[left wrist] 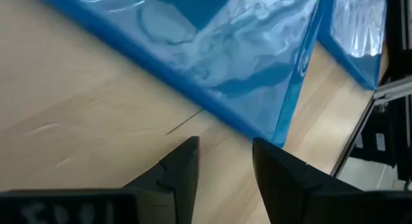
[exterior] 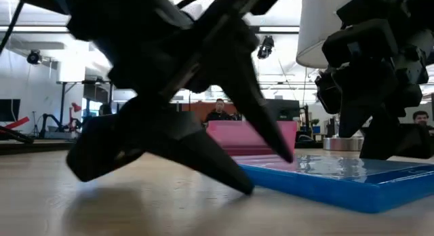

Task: Pick & place jewel cases by type
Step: Put the left blue CD case into the orange bin

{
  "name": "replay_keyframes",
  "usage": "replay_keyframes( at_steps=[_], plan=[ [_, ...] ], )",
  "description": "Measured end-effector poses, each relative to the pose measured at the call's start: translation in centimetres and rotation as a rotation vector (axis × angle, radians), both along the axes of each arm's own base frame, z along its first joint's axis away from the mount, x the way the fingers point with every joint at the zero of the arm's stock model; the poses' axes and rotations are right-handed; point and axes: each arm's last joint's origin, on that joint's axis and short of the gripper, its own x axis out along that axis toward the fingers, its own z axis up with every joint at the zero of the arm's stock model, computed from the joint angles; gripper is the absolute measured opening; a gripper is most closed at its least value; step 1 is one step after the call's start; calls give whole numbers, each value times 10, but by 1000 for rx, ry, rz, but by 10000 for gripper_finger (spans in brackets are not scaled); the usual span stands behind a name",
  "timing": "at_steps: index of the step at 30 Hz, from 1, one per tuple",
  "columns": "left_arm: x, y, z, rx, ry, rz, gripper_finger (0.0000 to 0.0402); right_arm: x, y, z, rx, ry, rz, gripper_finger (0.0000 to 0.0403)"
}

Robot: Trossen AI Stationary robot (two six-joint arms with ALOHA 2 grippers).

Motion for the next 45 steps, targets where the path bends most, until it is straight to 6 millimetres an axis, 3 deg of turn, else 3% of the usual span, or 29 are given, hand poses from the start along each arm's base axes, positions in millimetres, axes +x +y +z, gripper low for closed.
replay_keyframes(
  at_steps=[8, 18, 22, 26, 31, 37, 39, 42, 45],
  plan=[
    [21, 3, -7, 8, -8, -27, 130, 26, 13, -9, 65, -26, 97, 232],
    [20, 8, -5, 58, -7, -57, 129, 46, 15, 8, 53, -112, 130, 208],
    [15, 8, 1, 168, -24, -6, 128, 45, 13, 6, 27, -108, 69, 173],
    [3, 3, 15, 232, -24, 18, 128, 47, 13, 9, 19, -137, 39, 103],
    [-33, -19, 61, 254, -114, 134, 128, 54, 14, 25, 18, -216, 13, 20],
    [-110, -45, 134, 309, -403, 402, 128, 78, 7, 83, 11, -436, -133, 14],
    [-136, -48, 152, 356, -504, 460, 128, 91, -5, 104, 8, -501, -196, 13],
    [-163, -43, 175, 437, -572, 472, 128, 117, -38, 133, -21, -546, -255, 13],
    [-176, -27, 193, 519, -562, 443, 128, 144, -83, 142, -50, -482, -297, 13]
  ],
)
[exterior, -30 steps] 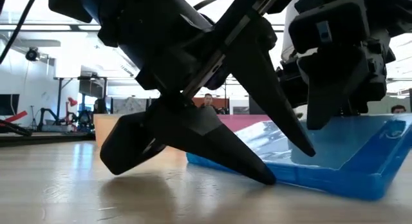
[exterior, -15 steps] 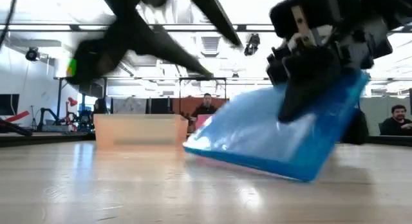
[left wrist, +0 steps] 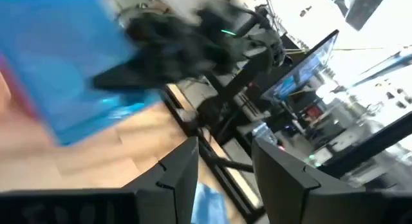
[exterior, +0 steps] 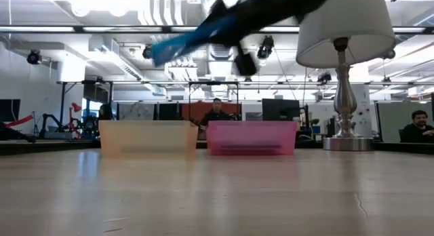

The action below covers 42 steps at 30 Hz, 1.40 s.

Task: Pick & place jewel cases by type
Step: Put the left blue CD case into the orange bin

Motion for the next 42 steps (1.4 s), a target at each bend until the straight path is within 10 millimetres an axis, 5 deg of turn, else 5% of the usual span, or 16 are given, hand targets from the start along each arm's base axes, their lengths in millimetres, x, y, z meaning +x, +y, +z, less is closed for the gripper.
replay_keyframes(
  at_steps=[7, 16, 26, 33, 42],
  plan=[
    [-38, 54, 38, 156, 84, 8, 128, 67, -87, -7, 37, 78, -73, 13],
    [-89, 127, 69, 232, 213, -52, 128, 119, -134, -26, 147, 225, -298, 13],
    [-127, 179, 85, 270, 247, -126, 122, 158, -147, -53, 203, 329, -317, 28],
    [-138, 194, 69, 274, 249, -130, 119, 150, -153, -58, 148, 477, -316, 57],
    [-145, 205, 41, 208, 194, -106, 119, 143, -154, -52, 175, 515, -261, 154]
  ],
)
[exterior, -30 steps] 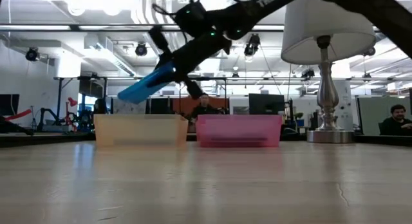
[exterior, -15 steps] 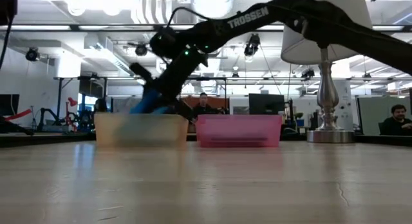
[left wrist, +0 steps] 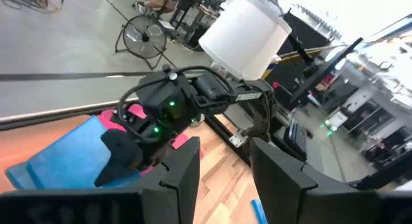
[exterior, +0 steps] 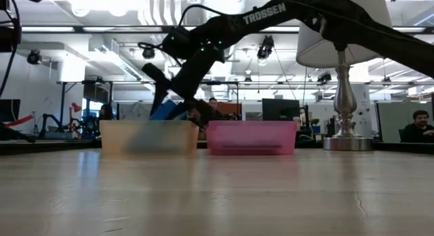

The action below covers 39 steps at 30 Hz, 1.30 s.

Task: Pick & place jewel cases by type
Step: Put the left blue CD case into the orange bin, then put the blue CD case into the orange bin

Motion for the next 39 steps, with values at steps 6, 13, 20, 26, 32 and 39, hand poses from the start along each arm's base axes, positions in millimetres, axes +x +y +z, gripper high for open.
replay_keyframes(
  at_steps=[6, 13, 20, 26, 32, 39],
  plan=[
    [0, 1, -4, -17, -25, -4, 119, -6, 1, -9, 27, 85, 15, 211],
    [2, -4, -6, 5, -7, -22, 119, -47, 16, 62, -289, 271, 221, 245],
    [10, -16, -20, -31, 19, -73, 119, -101, 87, 131, -426, 399, 733, 245],
    [31, -47, -33, -70, -58, -149, 119, -149, 166, 150, -425, 460, 1018, 235],
    [64, -71, -53, -222, -238, -255, 119, -209, 220, 116, -176, 574, 1130, 233],
    [105, -86, -102, -346, -257, -219, 119, -284, 264, 79, -117, 587, 1038, 233]
  ],
)
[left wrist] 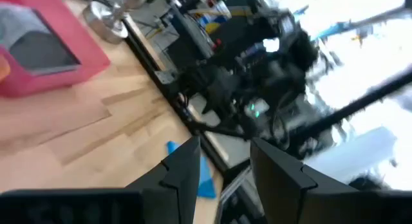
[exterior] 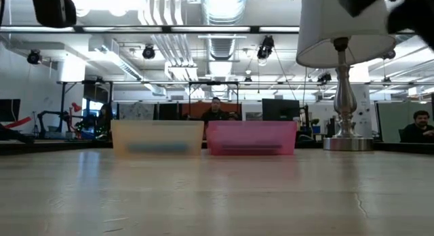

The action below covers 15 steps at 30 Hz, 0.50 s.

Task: Pick & place jewel cases by type
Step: Put the blue CD case into the orange bin

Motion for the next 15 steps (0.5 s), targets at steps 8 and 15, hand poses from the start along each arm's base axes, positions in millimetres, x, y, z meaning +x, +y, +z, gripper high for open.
replay_keyframes(
  at_steps=[8, 15],
  plan=[
    [36, -29, -5, -112, 26, 23, 119, -58, 20, -57, 97, -33, -170, 233],
    [62, -53, 24, -65, 10, 18, 119, -94, 17, -105, 121, -54, -300, 233]
  ],
)
